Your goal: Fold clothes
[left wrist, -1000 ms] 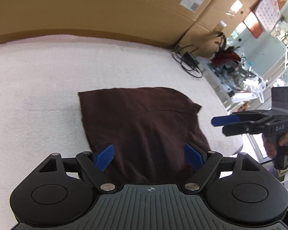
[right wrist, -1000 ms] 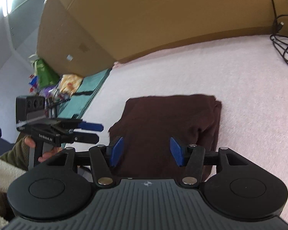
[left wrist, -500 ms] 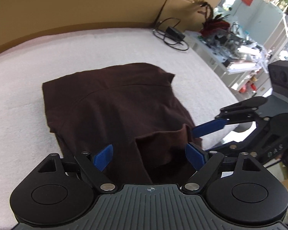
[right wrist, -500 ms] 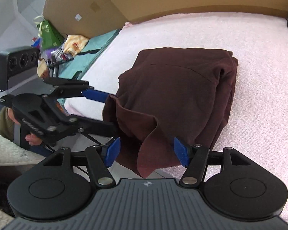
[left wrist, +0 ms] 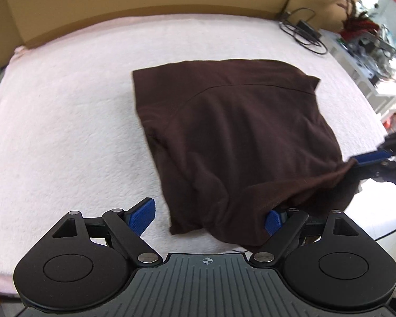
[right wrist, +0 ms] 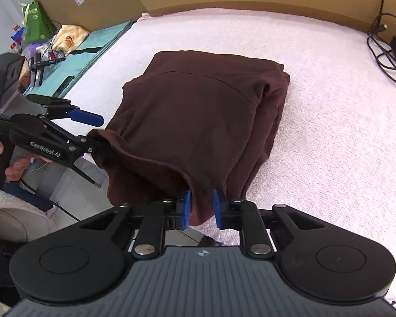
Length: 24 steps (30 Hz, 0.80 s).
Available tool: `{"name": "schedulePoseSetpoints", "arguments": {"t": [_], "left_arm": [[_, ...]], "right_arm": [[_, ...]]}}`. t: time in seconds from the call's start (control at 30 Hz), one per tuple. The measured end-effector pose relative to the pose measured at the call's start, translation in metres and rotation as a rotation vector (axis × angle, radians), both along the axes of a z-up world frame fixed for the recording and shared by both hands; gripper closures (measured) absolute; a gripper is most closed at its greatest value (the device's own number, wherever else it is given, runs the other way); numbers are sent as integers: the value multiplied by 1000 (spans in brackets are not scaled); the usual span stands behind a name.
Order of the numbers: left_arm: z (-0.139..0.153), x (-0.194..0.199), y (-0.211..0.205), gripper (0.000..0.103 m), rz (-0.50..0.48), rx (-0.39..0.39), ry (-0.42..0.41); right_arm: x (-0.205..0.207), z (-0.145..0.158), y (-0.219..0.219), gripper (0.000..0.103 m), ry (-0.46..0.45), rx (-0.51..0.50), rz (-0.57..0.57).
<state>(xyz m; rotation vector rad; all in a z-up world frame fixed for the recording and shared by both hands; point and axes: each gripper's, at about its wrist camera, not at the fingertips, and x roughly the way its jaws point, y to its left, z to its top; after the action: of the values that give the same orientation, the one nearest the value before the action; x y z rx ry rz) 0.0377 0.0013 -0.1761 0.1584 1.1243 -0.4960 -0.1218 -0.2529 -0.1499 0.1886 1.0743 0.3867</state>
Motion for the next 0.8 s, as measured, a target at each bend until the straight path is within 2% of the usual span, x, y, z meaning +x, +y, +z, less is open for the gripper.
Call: {"name": "schedulePoseSetpoints", "arguments": {"t": [0.1, 0.2, 0.57, 0.8], "left_arm": [[2, 5, 6, 13, 11, -8, 5], [3, 7, 8, 11, 3, 0, -1], [-4, 9, 13, 10, 3, 6, 26], [33, 36, 17, 10, -8, -16, -85]], "right_arm": [[-1, 5, -2, 97, 12, 24, 23], [0, 8, -1, 100, 14, 23, 31], [9, 12, -9, 101, 21, 20, -20], [31, 49, -25, 101, -81, 77, -60]]}}
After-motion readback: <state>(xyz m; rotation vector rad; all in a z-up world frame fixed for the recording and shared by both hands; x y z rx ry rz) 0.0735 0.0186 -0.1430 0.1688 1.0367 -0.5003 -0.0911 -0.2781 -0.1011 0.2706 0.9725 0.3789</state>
